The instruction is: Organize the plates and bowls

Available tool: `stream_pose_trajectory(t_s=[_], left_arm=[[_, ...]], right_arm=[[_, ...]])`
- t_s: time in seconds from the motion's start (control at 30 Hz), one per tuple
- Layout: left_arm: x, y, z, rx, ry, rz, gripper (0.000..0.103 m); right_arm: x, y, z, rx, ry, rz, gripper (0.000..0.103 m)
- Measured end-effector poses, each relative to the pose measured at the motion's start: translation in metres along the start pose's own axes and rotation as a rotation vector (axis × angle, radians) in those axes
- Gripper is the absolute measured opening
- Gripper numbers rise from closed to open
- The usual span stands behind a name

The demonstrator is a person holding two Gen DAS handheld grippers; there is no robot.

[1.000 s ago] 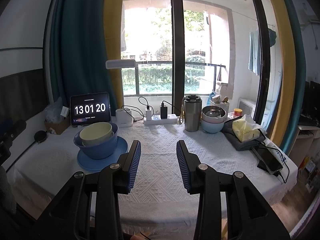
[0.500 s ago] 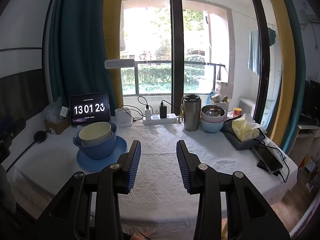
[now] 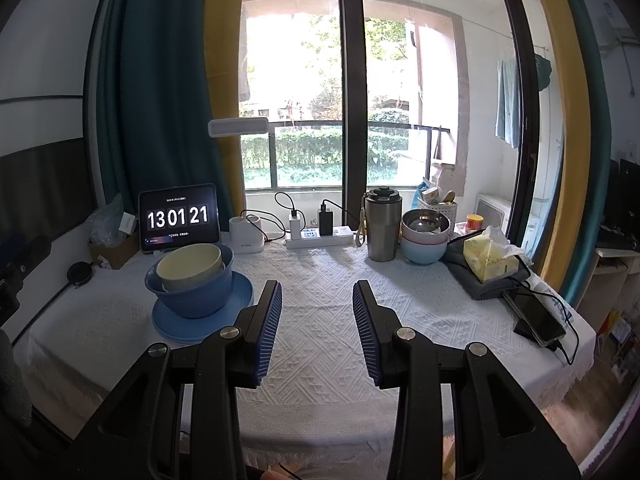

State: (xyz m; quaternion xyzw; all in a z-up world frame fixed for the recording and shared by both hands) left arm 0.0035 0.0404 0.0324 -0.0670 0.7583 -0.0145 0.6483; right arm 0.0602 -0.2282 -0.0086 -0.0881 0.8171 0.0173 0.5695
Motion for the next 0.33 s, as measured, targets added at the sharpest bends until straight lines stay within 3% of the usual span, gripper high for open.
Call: stream_pose_trajectory(t_s=[0.33], left_arm=[[-0.0006, -0.0016, -0.0010, 0.006, -0.005, -0.004, 0.080]], right_arm=[[0.0002, 0.0004, 0.0002, 0.002, 0.002, -0.001, 0.039]])
Point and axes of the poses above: each gripper's, at about its wrist camera, not at the fingertips, and z roughly the way its jaws point, y to its left, x to its underside, the point moved 6 cm from there along z, roughly the way its jaws point, and after that the axes turned 5 degrees about -z, right-handed, at the moved point
